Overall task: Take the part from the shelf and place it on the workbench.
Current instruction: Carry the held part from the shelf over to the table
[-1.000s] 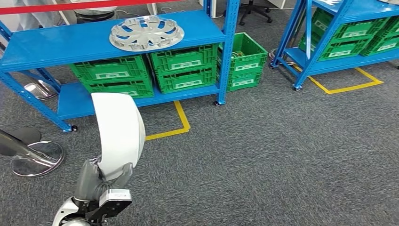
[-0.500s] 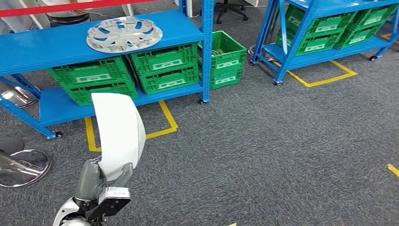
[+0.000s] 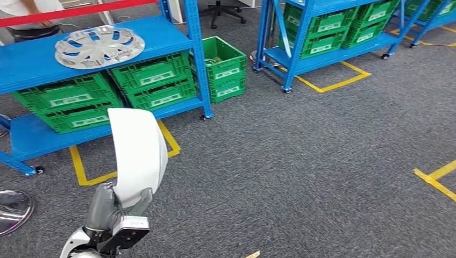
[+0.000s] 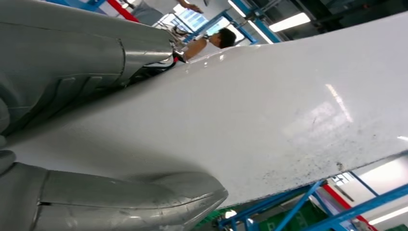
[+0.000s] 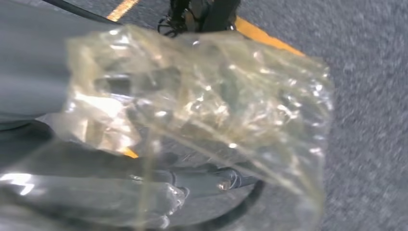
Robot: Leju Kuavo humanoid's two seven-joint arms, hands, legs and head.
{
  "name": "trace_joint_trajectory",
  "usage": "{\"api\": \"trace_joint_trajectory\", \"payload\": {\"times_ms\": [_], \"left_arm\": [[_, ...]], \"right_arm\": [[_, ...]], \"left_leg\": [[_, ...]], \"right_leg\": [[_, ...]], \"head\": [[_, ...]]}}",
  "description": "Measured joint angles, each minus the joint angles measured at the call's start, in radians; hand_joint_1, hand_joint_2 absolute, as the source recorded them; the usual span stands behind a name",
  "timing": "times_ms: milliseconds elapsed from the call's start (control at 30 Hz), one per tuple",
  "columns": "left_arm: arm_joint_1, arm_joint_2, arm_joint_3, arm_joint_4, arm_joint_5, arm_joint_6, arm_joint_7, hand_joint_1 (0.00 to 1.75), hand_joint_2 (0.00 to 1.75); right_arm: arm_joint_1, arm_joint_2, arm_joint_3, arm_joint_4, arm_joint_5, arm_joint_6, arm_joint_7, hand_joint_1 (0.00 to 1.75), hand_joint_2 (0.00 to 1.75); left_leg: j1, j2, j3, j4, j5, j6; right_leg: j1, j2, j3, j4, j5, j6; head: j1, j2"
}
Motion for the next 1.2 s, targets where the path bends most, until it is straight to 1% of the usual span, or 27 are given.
{"api": "trace_joint_trajectory", "payload": {"times_ms": [67,100,133,167,233,267,300,333,367,433,467,500,567,600,633,667,733,767,800,833,867,900,967,1033,1100,1133,1200], "left_arm": [[0.000,0.000,0.000,-0.001,0.000,0.000,0.000,1.75,1.75],[0.000,-0.001,0.001,-0.001,0.000,-0.001,0.000,1.75,1.75],[-0.001,-0.002,0.001,-0.001,0.000,-0.001,0.000,1.75,1.75],[-0.001,-0.003,0.002,-0.001,0.000,-0.001,-0.001,1.75,1.75],[0.001,-0.005,0.004,-0.001,0.002,-0.002,-0.002,1.75,1.75],[0.002,-0.006,0.004,-0.001,0.003,-0.002,-0.002,1.75,1.75],[0.003,-0.006,0.005,-0.001,0.006,-0.002,-0.003,1.75,1.75],[0.003,-0.006,0.006,-0.001,0.008,-0.002,-0.003,1.75,1.75],[0.003,-0.006,0.006,-0.001,0.010,-0.002,-0.003,1.75,1.75],[0.004,-0.006,0.008,-0.002,0.011,-0.002,-0.004,1.75,1.75],[0.004,-0.006,0.009,-0.002,0.011,-0.002,-0.005,1.75,1.75],[0.005,-0.006,0.010,-0.003,0.011,-0.002,-0.005,1.75,1.75],[0.006,-0.006,0.012,-0.005,0.011,-0.003,-0.006,1.75,1.75],[0.006,-0.006,0.012,-0.006,0.010,-0.003,-0.006,1.75,1.75],[0.006,-0.006,0.013,-0.006,0.010,-0.004,-0.006,1.75,1.75],[0.007,-0.006,0.015,-0.007,0.010,-0.005,-0.006,1.75,1.75],[0.011,-0.006,0.018,-0.008,0.009,-0.006,-0.006,1.75,1.75],[0.014,-0.006,0.020,-0.008,0.009,-0.006,-0.006,1.75,1.75],[0.016,-0.006,0.022,-0.008,0.009,-0.006,-0.006,1.75,1.75],[0.017,-0.006,0.024,-0.008,0.009,-0.006,-0.006,1.75,1.75],[0.018,-0.006,0.025,-0.008,0.009,-0.006,-0.006,1.75,1.75],[0.018,-0.006,0.025,-0.008,0.009,-0.006,-0.006,1.75,1.75],[0.018,-0.006,0.026,-0.010,0.009,-0.006,-0.006,1.75,1.75],[0.017,-0.006,0.028,-0.012,0.009,-0.007,-0.006,1.75,1.75],[0.017,-0.007,0.030,-0.014,0.008,-0.009,-0.008,1.75,1.75],[0.016,-0.007,0.030,-0.015,0.008,-0.011,-0.008,1.75,1.75],[0.017,-0.010,0.032,-0.017,0.008,-0.016,-0.008,1.75,1.75]], "right_arm": [[-0.002,0.000,-0.005,0.001,0.004,0.001,-0.002,0.00,0.00],[-0.001,0.000,-0.008,0.001,0.004,0.001,-0.003,0.00,0.00],[-0.001,0.000,-0.012,0.002,0.005,0.001,-0.003,0.00,0.00],[-0.002,0.000,-0.014,0.002,0.005,0.001,-0.004,0.00,0.00],[-0.006,0.000,-0.017,0.004,0.006,0.001,-0.005,0.00,0.00],[-0.008,0.000,-0.019,0.006,0.006,0.001,-0.005,0.00,0.00],[-0.009,0.000,-0.021,0.007,0.007,0.001,-0.006,0.00,0.00],[-0.009,0.000,-0.023,0.008,0.008,0.000,-0.008,0.00,0.00],[-0.008,0.000,-0.025,0.008,0.010,0.000,-0.009,0.00,0.00],[-0.010,0.001,-0.030,0.009,0.013,0.000,-0.011,0.00,0.00],[-0.013,0.002,-0.031,0.011,0.017,0.000,-0.013,0.00,0.00],[-0.016,0.004,-0.033,0.013,0.021,0.000,-0.016,0.00,0.00],[-0.020,0.005,-0.037,0.018,0.031,0.001,-0.022,0.00,0.00],[-0.020,0.005,-0.041,0.020,0.036,0.001,-0.025,0.00,0.00],[-0.020,0.005,-0.045,0.022,0.041,0.000,-0.027,0.00,0.00],[-0.021,0.005,-0.050,0.023,0.044,0.000,-0.028,0.00,0.00],[-0.024,0.005,-0.056,0.023,0.048,0.000,-0.029,0.00,0.00],[-0.024,0.005,-0.058,0.023,0.050,0.000,-0.029,0.00,0.00],[-0.025,0.005,-0.061,0.024,0.051,0.001,-0.029,0.00,0.00],[-0.024,0.005,-0.063,0.024,0.052,0.001,-0.029,0.00,0.00],[-0.024,0.005,-0.065,0.024,0.052,0.001,-0.029,0.00,0.00],[-0.024,0.005,-0.066,0.025,0.053,0.001,-0.029,0.00,0.00],[-0.027,0.009,-0.067,0.026,0.055,0.002,-0.030,0.00,0.00],[-0.030,0.013,-0.070,0.029,0.061,0.004,-0.031,0.00,0.00],[-0.028,0.015,-0.077,0.029,0.072,0.009,-0.032,0.00,0.00],[-0.027,0.015,-0.082,0.029,0.077,0.011,-0.033,0.00,0.00],[-0.031,0.015,-0.089,0.030,0.086,0.013,-0.036,0.00,0.00]], "left_leg": [[0.000,0.009,0.002,-0.015,0.000,0.001],[0.001,0.019,0.002,-0.020,0.004,0.002],[0.003,0.029,0.004,-0.026,0.008,0.004],[0.006,0.041,0.005,-0.031,0.012,0.007],[0.007,0.066,0.003,-0.033,0.013,0.010],[0.007,0.079,0.001,-0.032,0.013,0.010],[0.007,0.092,0.000,-0.032,0.013,0.009],[0.007,0.104,0.000,-0.032,0.013,0.007],[0.009,0.114,0.000,-0.031,0.012,0.005],[0.008,0.133,0.002,-0.025,0.007,-0.006],[0.006,0.140,0.003,-0.021,0.003,-0.013],[0.003,0.147,0.003,-0.017,0.000,-0.020],[0.002,0.159,0.008,-0.016,-0.004,-0.032],[0.005,0.158,0.010,-0.014,-0.007,-0.038],[0.008,0.145,0.008,-0.003,-0.020,-0.044],[0.010,0.125,-0.003,0.027,-0.046,-0.049],[0.011,0.083,-0.052,0.147,-0.120,-0.053],[0.011,0.076,-0.083,0.218,-0.152,-0.051],[0.010,0.074,-0.106,0.269,-0.166,-0.048],[0.008,0.073,-0.114,0.285,-0.160,-0.042],[0.006,0.070,-0.103,0.259,-0.133,-0.034],[0.002,0.061,-0.076,0.199,-0.093,-0.023],[-0.007,0.019,-0.016,0.063,-0.029,0.007],[-0.013,-0.008,0.006,-0.001,-0.011,0.026],[-0.013,0.007,0.010,-0.018,-0.005,0.026],[-0.010,0.017,0.014,-0.030,0.002,0.025],[-0.003,0.043,0.020,-0.050,0.014,0.020]], "right_leg": [[-0.002,0.017,-0.013,0.000,0.005,0.011],[-0.003,0.013,-0.019,0.004,0.004,0.016],[-0.003,-0.001,-0.029,0.018,-0.006,0.021],[-0.004,-0.022,-0.048,0.051,-0.028,0.026],[-0.010,-0.062,-0.108,0.177,-0.094,0.037],[-0.014,-0.070,-0.138,0.242,-0.120,0.043],[-0.017,-0.073,-0.156,0.281,-0.130,0.048],[-0.021,-0.077,-0.152,0.280,-0.120,0.053],[-0.024,-0.083,-0.126,0.238,-0.094,0.056],[-0.028,-0.118,-0.046,0.099,-0.041,0.061],[-0.028,-0.131,-0.015,0.047,-0.028,0.057],[-0.028,-0.140,0.000,0.019,-0.025,0.050],[-0.025,-0.127,-0.004,0.015,-0.028,0.032],[-0.025,-0.119,-0.005,0.016,-0.026,0.024],[-0.025,-0.111,-0.005,0.015,-0.024,0.016],[-0.025,-0.102,-0.004,0.015,-0.020,0.009],[-0.023,-0.083,-0.006,0.015,-0.013,-0.002],[-0.020,-0.072,-0.009,0.015,-0.011,-0.005],[-0.017,-0.059,-0.011,0.015,-0.010,-0.008],[-0.013,-0.046,-0.012,0.015,-0.009,-0.009],[-0.009,-0.032,-0.012,0.015,-0.008,-0.010],[-0.006,-0.019,-0.010,0.015,-0.007,-0.011],[-0.003,0.004,-0.011,0.015,-0.004,-0.010],[-0.006,0.023,-0.019,0.016,0.002,-0.002],[-0.009,0.038,-0.029,0.014,0.009,0.009],[-0.008,0.027,-0.035,0.019,0.005,0.014],[-0.007,-0.021,-0.070,0.082,-0.035,0.022]], "head": [[0.000,0.000],[0.000,0.000],[0.002,0.000],[0.005,0.000],[0.009,0.000],[0.010,0.000],[0.010,0.000],[0.010,0.000],[0.010,0.000],[0.011,0.000],[0.010,0.000],[0.008,0.000],[0.005,0.000],[0.005,0.000],[0.005,0.000],[0.004,0.000],[0.003,0.000],[0.003,0.000],[0.003,0.000],[0.003,0.000],[0.003,0.000],[0.003,0.000],[0.006,0.000],[0.006,0.000],[0.005,0.000],[0.006,0.000],[0.010,0.000]]}}
